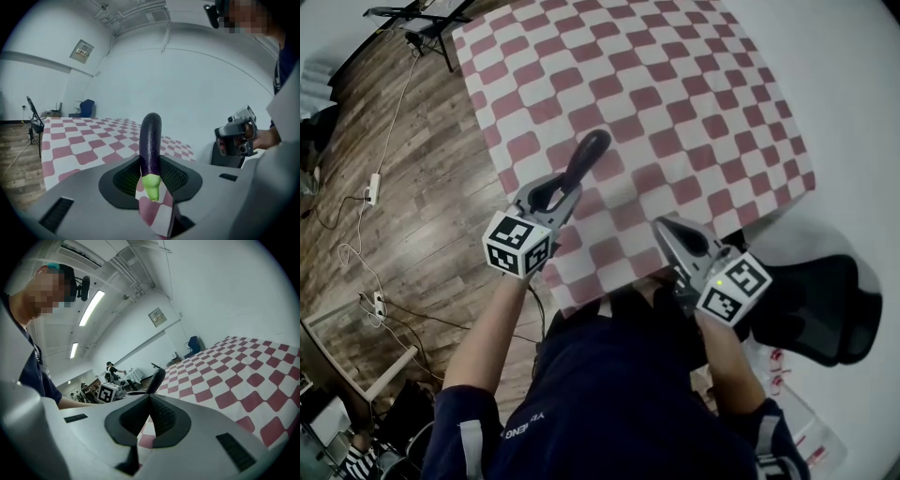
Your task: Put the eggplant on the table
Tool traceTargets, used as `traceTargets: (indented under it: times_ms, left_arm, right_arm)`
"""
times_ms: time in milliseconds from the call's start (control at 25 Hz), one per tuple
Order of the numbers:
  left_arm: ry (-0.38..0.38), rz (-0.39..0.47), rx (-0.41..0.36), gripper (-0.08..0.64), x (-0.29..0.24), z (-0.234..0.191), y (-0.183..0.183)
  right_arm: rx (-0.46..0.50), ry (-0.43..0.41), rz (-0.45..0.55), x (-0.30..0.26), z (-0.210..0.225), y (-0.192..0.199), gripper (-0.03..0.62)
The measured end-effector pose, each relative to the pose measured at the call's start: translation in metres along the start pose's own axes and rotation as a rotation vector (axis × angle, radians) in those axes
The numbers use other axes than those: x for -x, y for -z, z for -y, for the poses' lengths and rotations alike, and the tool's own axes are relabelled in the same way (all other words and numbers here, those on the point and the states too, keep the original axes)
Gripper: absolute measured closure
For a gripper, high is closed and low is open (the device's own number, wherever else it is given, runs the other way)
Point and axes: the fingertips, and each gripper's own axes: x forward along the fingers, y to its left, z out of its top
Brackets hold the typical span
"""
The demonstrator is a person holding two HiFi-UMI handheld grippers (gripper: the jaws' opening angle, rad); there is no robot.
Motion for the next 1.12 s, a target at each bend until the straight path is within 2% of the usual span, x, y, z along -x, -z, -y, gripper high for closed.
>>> traceTargets:
  times_ms: [360, 640, 800, 1000, 1120]
  left_arm:
    - [-0.051, -0.263, -0.153, 0.414, -0.115, -0.039, 0.041]
    - [-0.099, -0.49, -0.288, 0.413, -0.168, -0.054, 0.074]
    - [-0.131, -0.554, -0.356, 0.413, -0.182, -0.06, 0.078]
    - [-0.126, -0.653, -0.427, 0.411, -0.188, -0.06, 0.091]
    - [-0.131, -0.665, -0.442, 0.408, -0.188, -0.06, 0.094]
  right_arm:
    - [-0.112, 0.029, -0.05, 0.024, 0.076, 0.027, 0.582]
    - [-0.18, 0.036, -0.055, 0.037, 0.109, 0.044, 0.582]
    - [-0.198, 0.035, -0.049, 0.043, 0.117, 0.05, 0.581]
    - [-0.207, 0.045, -0.038, 0.051, 0.126, 0.051, 0.581]
    - [-0.208, 0.05, -0.027, 0.055, 0.129, 0.052, 0.581]
